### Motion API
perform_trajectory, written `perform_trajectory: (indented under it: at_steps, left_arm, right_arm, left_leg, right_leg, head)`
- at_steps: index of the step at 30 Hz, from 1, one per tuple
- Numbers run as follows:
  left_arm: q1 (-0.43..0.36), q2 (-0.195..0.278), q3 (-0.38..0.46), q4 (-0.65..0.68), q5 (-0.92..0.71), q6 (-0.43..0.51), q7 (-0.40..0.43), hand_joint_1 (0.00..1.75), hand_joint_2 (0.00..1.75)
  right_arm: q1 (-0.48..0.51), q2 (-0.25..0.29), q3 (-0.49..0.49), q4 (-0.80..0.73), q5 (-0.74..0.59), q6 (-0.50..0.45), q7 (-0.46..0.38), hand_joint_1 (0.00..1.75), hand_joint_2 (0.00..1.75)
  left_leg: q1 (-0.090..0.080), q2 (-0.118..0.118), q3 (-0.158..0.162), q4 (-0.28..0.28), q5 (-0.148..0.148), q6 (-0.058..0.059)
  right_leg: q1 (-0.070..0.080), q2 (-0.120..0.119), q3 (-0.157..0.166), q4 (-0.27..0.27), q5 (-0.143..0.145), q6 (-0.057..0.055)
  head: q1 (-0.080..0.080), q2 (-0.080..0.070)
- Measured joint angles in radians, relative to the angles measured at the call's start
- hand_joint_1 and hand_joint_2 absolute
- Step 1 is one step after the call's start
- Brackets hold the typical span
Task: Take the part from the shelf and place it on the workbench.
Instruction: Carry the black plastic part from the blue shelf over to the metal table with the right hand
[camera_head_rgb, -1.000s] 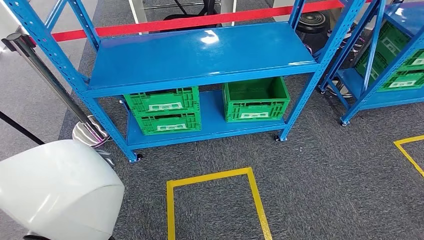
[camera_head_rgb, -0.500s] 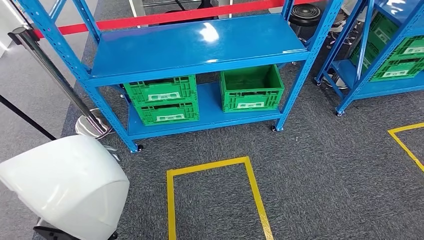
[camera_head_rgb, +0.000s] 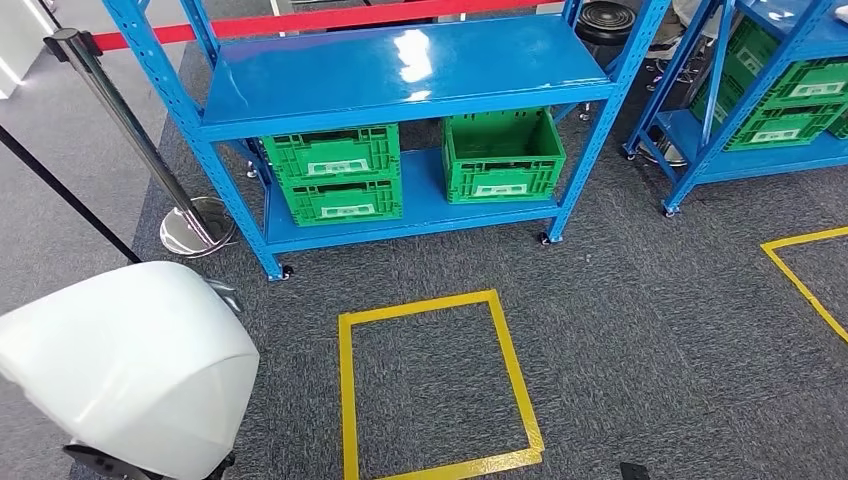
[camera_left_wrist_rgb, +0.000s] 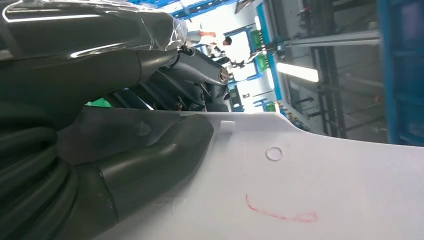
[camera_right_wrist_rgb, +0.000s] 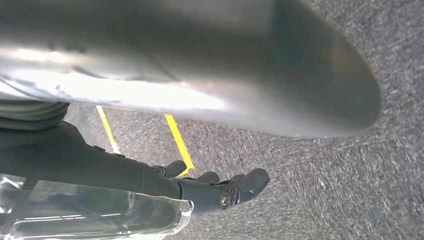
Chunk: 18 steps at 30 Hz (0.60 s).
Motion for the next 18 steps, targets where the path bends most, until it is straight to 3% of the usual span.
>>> perform_trajectory:
  at_steps: [2,4,6,8,9,10,11,13,15,16,17,18]
  left_arm:
    - [-0.009,-0.001,0.0,0.004,0.002,0.004,0.0,1.75,1.75]
    - [-0.009,-0.002,0.0,0.008,0.005,0.01,0.0,1.75,1.75]
    - [-0.002,-0.002,0.0,0.01,0.008,0.014,0.0,1.75,1.75]
    - [0.011,-0.002,0.0,0.01,0.009,0.018,0.0,1.75,1.75]
    - [0.019,-0.002,0.0,0.01,0.012,0.022,0.0,1.75,1.75]
    - [0.026,-0.002,0.001,0.01,0.014,0.025,0.0,1.75,1.75]
    - [0.03,-0.002,0.001,0.01,0.017,0.027,0.0,1.75,1.75]
    - [0.033,-0.003,0.002,0.01,0.013,0.028,0.0,1.75,1.75]
    - [0.031,-0.007,0.005,0.008,0.001,0.029,0.0,1.75,1.75]
    - [0.03,-0.01,0.008,0.008,-0.005,0.03,0.0,1.75,1.75]
    - [0.03,-0.013,0.012,0.007,-0.009,0.031,0.0,1.75,1.75]
    - [0.032,-0.016,0.017,0.006,-0.012,0.032,0.0,1.75,1.75]
  right_arm:
    - [0.002,0.002,0.0,0.0,0.002,-0.004,0.002,0.0,0.0]
    - [0.012,0.006,0.0,0.001,0.014,-0.01,0.018,0.0,0.0]
    - [0.023,0.009,0.0,0.002,0.021,-0.016,0.029,0.0,0.0]
    - [0.031,0.009,0.0,0.002,0.022,-0.018,0.017,0.0,0.0]
    - [0.035,0.009,0.0,0.002,0.02,-0.02,0.007,0.0,0.0]
    - [0.037,0.009,0.0,0.002,0.019,-0.022,-0.001,0.0,0.0]
    - [0.039,0.009,0.0,0.002,0.02,-0.024,-0.006,0.0,0.0]
    - [0.039,0.009,0.001,0.002,0.026,-0.03,-0.009,0.0,0.0]
    - [0.038,0.011,0.003,0.002,0.035,-0.037,-0.004,0.0,0.0]
    - [0.038,0.012,0.005,0.002,0.041,-0.039,0.001,0.0,0.0]
    - [0.038,0.012,0.008,0.002,0.046,-0.04,0.006,0.0,0.0]
    - [0.039,0.013,0.01,0.002,0.05,-0.04,0.011,0.0,0.0]
  left_leg:
    - [0.0,0.001,-0.01,0.006,0.017,-0.011]
    - [0.003,-0.001,-0.021,0.01,0.014,-0.022]
    - [0.007,-0.006,-0.041,0.066,-0.065,-0.035]
    - [0.013,-0.007,-0.065,0.187,-0.168,-0.047]
    - [0.016,-0.008,-0.071,0.245,-0.19,-0.049]
    - [0.018,-0.008,-0.066,0.282,-0.187,-0.05]
    - [0.019,-0.008,-0.047,0.285,-0.162,-0.05]
    - [0.019,-0.008,0.046,0.188,-0.113,-0.045]
    - [0.016,-0.009,0.164,0.026,-0.127,-0.037]
    - [0.013,-0.009,0.199,-0.028,-0.144,-0.033]
    - [0.009,-0.01,0.212,-0.056,-0.153,-0.028]
    - [0.008,-0.009,0.205,-0.063,-0.148,-0.02]
  right_leg:
    - [0.005,0.001,0.028,-0.062,-0.026,-0.011]
    - [0.004,-0.002,0.009,-0.061,-0.01,-0.027]
    - [-0.001,-0.007,-0.018,-0.062,0.016,-0.039]
    - [-0.001,-0.009,-0.05,-0.061,0.044,-0.043]
    - [-0.001,-0.009,-0.067,-0.06,0.058,-0.042]
    - [-0.001,-0.009,-0.084,-0.059,0.07,-0.041]
    - [-0.001,-0.009,-0.101,-0.057,0.083,-0.038]
    - [-0.001,-0.01,-0.129,-0.054,0.106,-0.032]
    - [0.002,-0.009,-0.145,-0.052,0.127,-0.023]
    - [0.001,-0.01,-0.148,-0.054,0.138,-0.017]
    - [0.001,-0.01,-0.151,-0.057,0.15,-0.01]
    - [-0.001,-0.01,-0.154,-0.061,0.162,-0.002]
  head:
    - [0.0,0.0]
    - [0.0,0.0]
    - [-0.002,0.0]
    - [-0.006,0.0]
    - [-0.007,0.0]
    - [-0.007,0.0]
    - [-0.007,0.0]
    - [-0.007,0.0]
    - [-0.007,0.0]
    - [-0.007,0.0]
    - [-0.007,0.0]
    - [-0.007,0.0]
